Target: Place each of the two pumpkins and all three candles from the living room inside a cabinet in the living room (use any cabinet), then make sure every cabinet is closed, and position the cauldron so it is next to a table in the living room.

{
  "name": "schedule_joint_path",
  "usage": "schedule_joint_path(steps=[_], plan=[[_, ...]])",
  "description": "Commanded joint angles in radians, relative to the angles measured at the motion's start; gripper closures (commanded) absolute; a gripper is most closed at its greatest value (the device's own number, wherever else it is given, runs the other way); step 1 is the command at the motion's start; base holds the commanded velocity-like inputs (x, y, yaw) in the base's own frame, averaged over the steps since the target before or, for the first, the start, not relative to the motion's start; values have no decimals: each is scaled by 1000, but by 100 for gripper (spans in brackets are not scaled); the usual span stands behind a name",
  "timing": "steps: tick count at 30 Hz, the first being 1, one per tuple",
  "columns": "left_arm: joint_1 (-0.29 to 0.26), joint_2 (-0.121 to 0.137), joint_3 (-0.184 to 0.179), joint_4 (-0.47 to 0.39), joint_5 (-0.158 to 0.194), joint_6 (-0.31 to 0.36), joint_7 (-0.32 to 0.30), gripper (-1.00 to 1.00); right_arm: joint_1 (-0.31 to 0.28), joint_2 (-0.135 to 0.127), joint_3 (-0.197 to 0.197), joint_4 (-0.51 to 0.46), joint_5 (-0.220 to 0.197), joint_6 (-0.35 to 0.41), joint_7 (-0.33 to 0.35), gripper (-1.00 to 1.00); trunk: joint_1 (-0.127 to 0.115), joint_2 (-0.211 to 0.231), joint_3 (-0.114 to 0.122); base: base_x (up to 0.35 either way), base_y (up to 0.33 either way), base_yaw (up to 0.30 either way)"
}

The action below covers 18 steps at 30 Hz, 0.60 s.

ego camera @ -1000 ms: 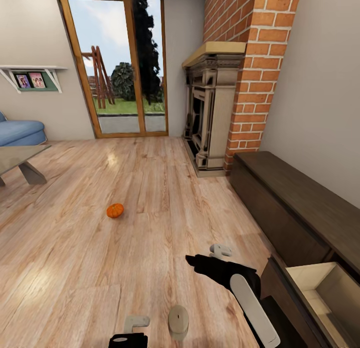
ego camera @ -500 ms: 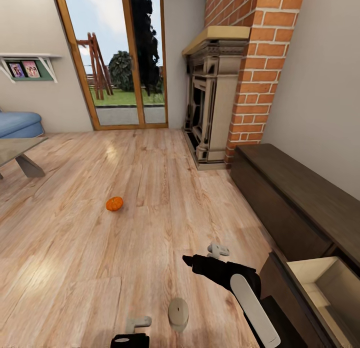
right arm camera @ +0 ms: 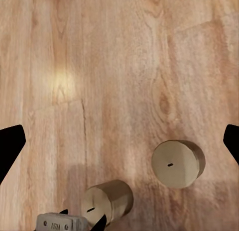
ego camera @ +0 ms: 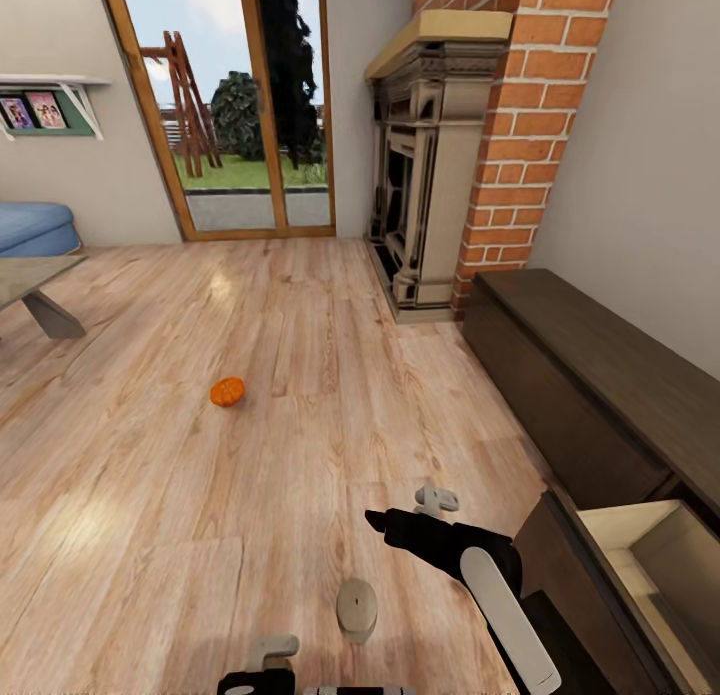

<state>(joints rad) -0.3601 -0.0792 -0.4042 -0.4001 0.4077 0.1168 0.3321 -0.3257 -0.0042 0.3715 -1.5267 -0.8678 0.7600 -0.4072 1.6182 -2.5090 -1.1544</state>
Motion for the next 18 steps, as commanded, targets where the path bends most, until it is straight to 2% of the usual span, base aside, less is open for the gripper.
schedule_joint_path(steps=[1,18], plan=[[0,1,-8,-2,5,4,8,-100,-1,0,1,-1,-10,1,-10,-100,0,0,-1,0,0,0],[-9,1,-13,-26,4,16,3,-100,0,0,1,1,-10,1,-10,-100,0,0,-1,0,0,0]])
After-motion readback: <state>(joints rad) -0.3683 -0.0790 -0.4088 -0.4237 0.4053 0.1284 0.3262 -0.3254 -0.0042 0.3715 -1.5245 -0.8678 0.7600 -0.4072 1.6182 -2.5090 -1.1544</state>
